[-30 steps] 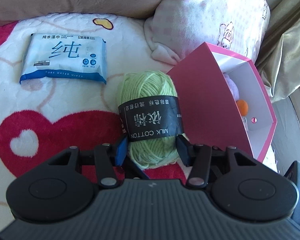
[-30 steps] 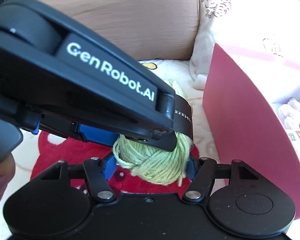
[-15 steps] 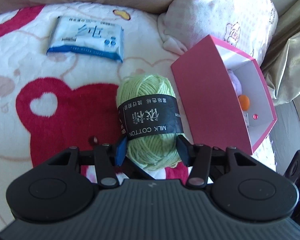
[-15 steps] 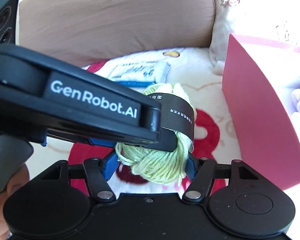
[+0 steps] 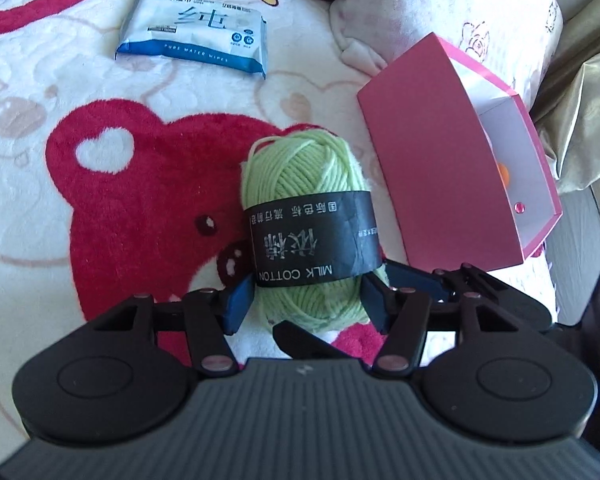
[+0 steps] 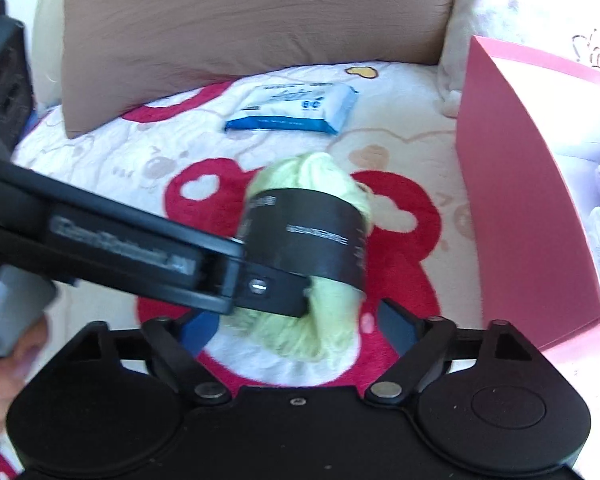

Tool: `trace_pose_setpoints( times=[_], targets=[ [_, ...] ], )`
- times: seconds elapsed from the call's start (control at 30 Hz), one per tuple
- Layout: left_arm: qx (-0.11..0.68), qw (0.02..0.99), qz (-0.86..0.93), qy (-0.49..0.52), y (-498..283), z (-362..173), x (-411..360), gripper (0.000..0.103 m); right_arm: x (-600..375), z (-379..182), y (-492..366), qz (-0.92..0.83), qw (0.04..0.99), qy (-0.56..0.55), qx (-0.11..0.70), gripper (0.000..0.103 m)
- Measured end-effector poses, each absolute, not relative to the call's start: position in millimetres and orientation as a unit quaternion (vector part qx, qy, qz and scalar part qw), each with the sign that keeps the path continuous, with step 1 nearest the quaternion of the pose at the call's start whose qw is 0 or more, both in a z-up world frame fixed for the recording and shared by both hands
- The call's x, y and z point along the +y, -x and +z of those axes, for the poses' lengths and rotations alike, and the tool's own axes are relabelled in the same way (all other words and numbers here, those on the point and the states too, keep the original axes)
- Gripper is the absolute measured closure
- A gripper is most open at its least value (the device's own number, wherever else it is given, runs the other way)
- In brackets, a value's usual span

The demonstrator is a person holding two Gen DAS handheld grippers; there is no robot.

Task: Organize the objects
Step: 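Lift and carry the yarn ball with the left tool over the pink box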

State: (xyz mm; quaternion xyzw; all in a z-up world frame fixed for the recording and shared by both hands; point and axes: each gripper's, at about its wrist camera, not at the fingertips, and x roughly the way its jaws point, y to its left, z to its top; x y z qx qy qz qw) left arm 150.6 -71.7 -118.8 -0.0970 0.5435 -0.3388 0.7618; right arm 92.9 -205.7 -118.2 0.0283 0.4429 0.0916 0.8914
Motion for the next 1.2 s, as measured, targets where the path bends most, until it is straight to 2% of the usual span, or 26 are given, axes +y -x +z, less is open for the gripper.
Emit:
trace_pose_setpoints(
  times=[0.17,0.23,0.3,0.4,0.5,0.63,1.2],
  targets=[
    [0.545,0.758,-0.344,0.1,-156,-124,-73,0.041,-203,-128,-100,0.103,0.891,-0.036,0.44,0.011],
    [0.54,0.761,-0.343,0.105,-158,-126,-73,0.043,-199,-131,-102,0.117,0.892,-0.045,0.433,0.021],
    [0.534,0.765,-0.344,0.107,-157,-126,-75,0.047,-201,-133,-104,0.11,0.894,-0.056,0.43,0.023],
    [0.53,0.769,-0.34,0.108,-154,-123,-76,0.048,-205,-131,-101,0.108,0.896,-0.055,0.426,0.033],
    [0.529,0.773,-0.335,0.104,-149,-115,-77,0.048,-207,-127,-99,0.113,0.897,-0.065,0.423,0.035],
    [0.522,0.782,-0.332,0.074,-139,-101,-79,0.047,-200,-118,-95,0.126,0.896,-0.061,0.422,0.036],
    [0.513,0.79,-0.331,0.056,-97,-62,-67,0.047,-190,-78,-57,0.119,0.894,-0.072,0.427,0.036]
  ],
)
